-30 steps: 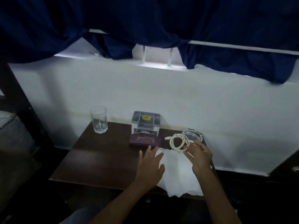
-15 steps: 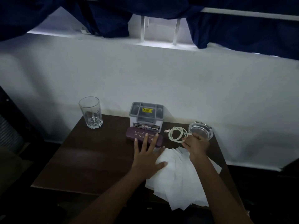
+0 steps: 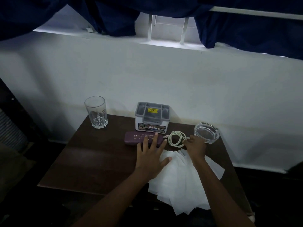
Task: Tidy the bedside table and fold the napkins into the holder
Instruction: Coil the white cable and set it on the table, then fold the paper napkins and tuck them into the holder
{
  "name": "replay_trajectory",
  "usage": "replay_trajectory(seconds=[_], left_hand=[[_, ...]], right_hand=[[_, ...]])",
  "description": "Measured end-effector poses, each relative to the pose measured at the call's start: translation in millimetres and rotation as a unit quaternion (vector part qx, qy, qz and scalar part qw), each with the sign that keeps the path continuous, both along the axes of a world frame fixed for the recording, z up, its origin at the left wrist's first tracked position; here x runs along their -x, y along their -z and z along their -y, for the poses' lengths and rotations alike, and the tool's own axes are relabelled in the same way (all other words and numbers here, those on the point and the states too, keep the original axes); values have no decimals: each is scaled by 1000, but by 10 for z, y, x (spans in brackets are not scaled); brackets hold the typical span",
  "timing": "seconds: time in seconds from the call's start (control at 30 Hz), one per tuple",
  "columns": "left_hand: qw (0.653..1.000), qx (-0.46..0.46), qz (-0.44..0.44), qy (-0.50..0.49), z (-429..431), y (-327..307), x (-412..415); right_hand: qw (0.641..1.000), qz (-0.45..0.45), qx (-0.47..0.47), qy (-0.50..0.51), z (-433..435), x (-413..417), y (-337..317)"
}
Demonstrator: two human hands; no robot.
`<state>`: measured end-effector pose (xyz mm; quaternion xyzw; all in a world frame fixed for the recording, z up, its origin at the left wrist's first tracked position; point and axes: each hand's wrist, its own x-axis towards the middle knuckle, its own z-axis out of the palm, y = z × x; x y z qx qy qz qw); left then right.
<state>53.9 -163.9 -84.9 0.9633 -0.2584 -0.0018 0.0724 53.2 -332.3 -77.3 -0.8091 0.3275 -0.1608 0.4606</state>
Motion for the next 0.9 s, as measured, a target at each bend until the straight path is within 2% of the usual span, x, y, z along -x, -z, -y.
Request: replay_trajectory(seconds=[0.1, 0.17, 0.3, 0.7, 0.83, 0.9], left_hand=[[999, -44, -12, -29, 24, 15, -9], [999, -42, -1, -32, 39, 29, -44], [999, -38, -5, -20, 92, 50, -63], [999, -16, -43, -26, 110, 41, -68], [998, 28, 9, -53, 78, -88, -51], [995, 63, 0, -72, 30, -192, -65]], right_hand=[[995, -32, 93, -9, 23, 26, 64], [989, -51, 136, -7, 18, 45, 72], [982, -59, 180, -12, 19, 67, 64], [987, -26, 156, 12, 5, 148, -89], [995, 20, 96, 18, 69, 267, -221], [997, 48, 52, 21, 73, 364, -319]])
